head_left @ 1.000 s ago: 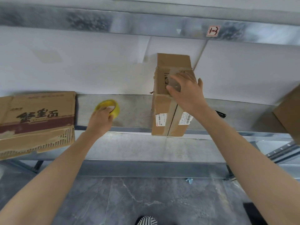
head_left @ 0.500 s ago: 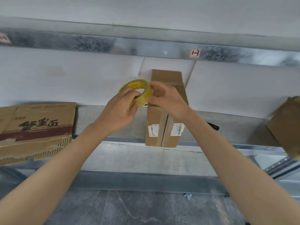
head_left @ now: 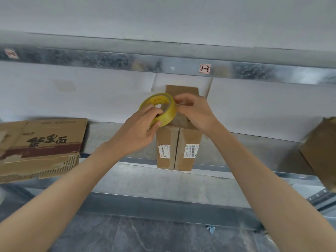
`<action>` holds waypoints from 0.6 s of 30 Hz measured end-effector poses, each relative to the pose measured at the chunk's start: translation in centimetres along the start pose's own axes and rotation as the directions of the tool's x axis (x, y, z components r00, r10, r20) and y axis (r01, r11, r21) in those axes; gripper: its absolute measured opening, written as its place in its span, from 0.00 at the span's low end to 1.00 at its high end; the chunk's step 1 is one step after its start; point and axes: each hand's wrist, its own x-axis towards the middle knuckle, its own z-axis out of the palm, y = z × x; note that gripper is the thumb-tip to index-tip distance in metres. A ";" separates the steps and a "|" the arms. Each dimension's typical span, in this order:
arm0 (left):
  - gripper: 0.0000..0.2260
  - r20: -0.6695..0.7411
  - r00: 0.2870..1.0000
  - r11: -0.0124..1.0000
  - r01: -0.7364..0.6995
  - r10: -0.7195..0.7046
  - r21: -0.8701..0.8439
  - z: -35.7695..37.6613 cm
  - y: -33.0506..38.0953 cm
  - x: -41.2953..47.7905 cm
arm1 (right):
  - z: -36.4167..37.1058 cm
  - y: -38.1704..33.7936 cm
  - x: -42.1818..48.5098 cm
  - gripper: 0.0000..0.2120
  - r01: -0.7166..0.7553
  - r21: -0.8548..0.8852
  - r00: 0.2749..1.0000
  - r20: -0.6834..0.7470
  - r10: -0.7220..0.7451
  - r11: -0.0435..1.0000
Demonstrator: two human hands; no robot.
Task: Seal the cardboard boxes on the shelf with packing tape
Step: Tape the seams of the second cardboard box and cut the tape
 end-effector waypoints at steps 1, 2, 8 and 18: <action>0.08 0.000 1.000 1.000 0.004 -0.004 0.000 0.1 0.1 0.1 | -0.2 0.0 0.0 0.10 0.008 -0.009 1.000 -0.015 -0.009 1.000; 0.08 0.001 1.000 1.000 0.005 -0.005 0.003 0.1 0.2 0.2 | -0.3 0.1 0.0 0.09 0.016 -0.010 1.000 -0.024 -0.016 1.000; 0.06 0.008 1.000 1.000 -0.004 0.003 0.030 0.5 0.7 0.4 | -1.1 0.5 0.1 0.05 -0.002 0.037 1.000 -0.026 0.003 0.999; 0.08 0.035 0.999 0.993 -0.023 0.019 0.114 0.8 0.5 0.7 | -1.7 0.8 0.0 0.02 0.051 -0.029 0.994 0.096 -0.048 0.998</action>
